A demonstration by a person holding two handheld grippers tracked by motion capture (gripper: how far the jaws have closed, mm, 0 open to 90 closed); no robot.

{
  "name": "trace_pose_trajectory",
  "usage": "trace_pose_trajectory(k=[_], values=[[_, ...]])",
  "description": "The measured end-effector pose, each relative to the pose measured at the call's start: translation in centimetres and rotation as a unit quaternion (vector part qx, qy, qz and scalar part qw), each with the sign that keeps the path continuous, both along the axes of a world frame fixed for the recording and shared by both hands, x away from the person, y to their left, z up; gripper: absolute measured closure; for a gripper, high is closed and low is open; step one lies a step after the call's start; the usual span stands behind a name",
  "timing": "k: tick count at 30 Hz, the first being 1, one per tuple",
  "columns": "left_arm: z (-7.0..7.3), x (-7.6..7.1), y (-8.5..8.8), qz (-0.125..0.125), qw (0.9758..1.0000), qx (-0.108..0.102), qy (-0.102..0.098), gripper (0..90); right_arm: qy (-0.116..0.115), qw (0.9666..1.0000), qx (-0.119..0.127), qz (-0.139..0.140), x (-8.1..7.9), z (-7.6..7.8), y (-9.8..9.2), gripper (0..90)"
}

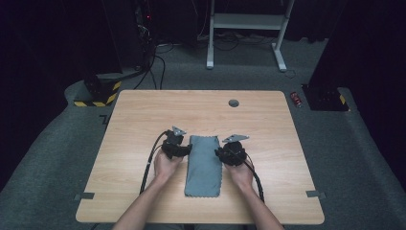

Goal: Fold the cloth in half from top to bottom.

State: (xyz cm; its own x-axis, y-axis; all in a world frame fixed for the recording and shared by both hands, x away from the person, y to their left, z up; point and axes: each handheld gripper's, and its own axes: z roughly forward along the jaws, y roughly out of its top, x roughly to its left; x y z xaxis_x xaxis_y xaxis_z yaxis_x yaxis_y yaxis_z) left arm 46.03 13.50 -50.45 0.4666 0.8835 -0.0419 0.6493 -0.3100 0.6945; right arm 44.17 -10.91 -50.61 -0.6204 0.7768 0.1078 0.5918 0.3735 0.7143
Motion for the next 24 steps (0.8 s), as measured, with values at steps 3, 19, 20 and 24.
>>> trace_pose_trajectory(k=[3,19,20,24], values=[[0.1,0.7,-0.1,0.002,0.9999,-0.01,0.002,48.7,0.006,0.9998,0.006,-0.017,0.9,-0.1,-0.2,75.6],[-0.5,3.5,-1.2,0.015,0.9994,-0.019,0.023,47.3,0.012,0.9971,0.003,-0.075,4.1,-0.2,0.9,64.0],[-0.6,3.6,-1.2,0.016,0.9995,-0.017,0.023,47.6,0.009,0.9969,0.003,-0.078,4.3,-0.2,1.0,63.2],[-0.7,3.6,-1.3,0.017,0.9995,-0.012,0.022,51.6,0.021,0.9963,-0.003,-0.084,5.0,-0.5,1.4,61.5]])
